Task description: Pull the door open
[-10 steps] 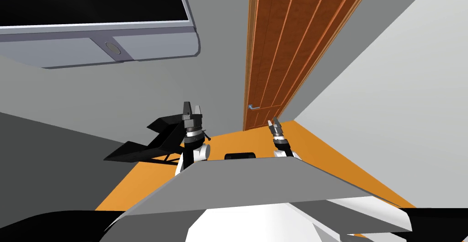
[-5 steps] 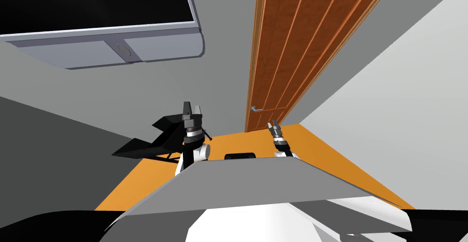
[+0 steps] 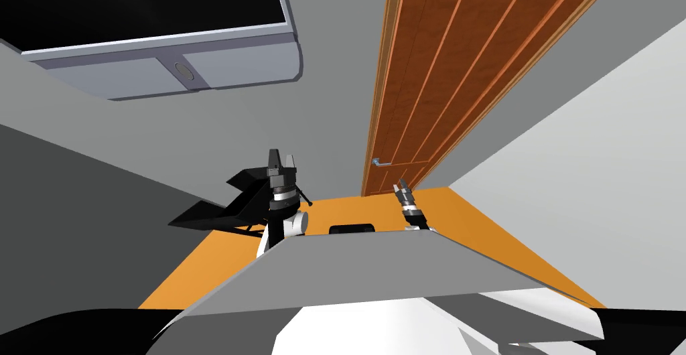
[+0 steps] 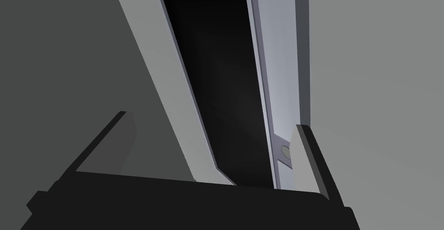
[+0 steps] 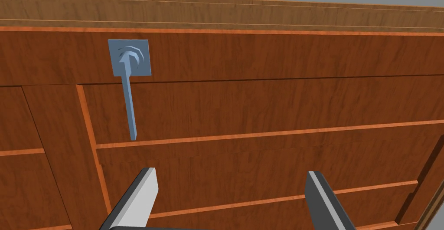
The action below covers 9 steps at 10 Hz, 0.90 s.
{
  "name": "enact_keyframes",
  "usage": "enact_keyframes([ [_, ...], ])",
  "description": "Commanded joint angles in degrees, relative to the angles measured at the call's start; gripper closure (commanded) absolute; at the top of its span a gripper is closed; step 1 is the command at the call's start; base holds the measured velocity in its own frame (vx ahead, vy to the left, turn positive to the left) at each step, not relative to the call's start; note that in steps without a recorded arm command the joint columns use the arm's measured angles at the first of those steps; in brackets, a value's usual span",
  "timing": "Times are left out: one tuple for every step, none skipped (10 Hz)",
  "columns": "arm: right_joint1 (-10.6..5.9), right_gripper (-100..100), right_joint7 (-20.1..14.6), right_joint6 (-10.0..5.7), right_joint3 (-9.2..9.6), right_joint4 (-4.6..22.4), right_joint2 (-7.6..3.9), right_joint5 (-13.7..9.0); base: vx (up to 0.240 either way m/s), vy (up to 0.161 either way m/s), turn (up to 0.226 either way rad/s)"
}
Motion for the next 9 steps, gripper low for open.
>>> enact_keyframes([
  [-0.45,-100,-0.41,-0.49,-0.02,2.28,-0.32,-0.16,0.061,-0.01,0.031],
  [-0.88,-100,-0.91,-0.85,-0.01,4.25,-0.72,-0.38,0.063,-0.01,0.075],
  [-1.27,-100,-1.35,-1.17,0.01,5.88,-1.09,-0.57,0.08,-0.013,0.128],
  [-1.66,-100,-1.8,-1.5,0.02,7.99,-1.45,-0.76,0.091,-0.011,0.112],
  [-2.05,-100,-2.25,-1.83,0.04,9.83,-1.81,-0.95,0.1,-0.021,0.145],
  [-2.42,-100,-2.67,-2.14,0.05,11.16,-2.15,-1.14,0.104,-0.033,0.064],
  [-2.42,-100,-2.67,-2.14,0.05,11.55,-2.15,-1.14,0.066,-0.026,0.036],
  [-2.75,-100,-3.05,-2.42,0.06,13.13,-2.46,-1.3,0.05,-0.017,0.059],
  [-3.09,-100,-3.44,-2.7,0.08,14.72,-2.78,-1.47,0.069,-0.025,0.096],
])
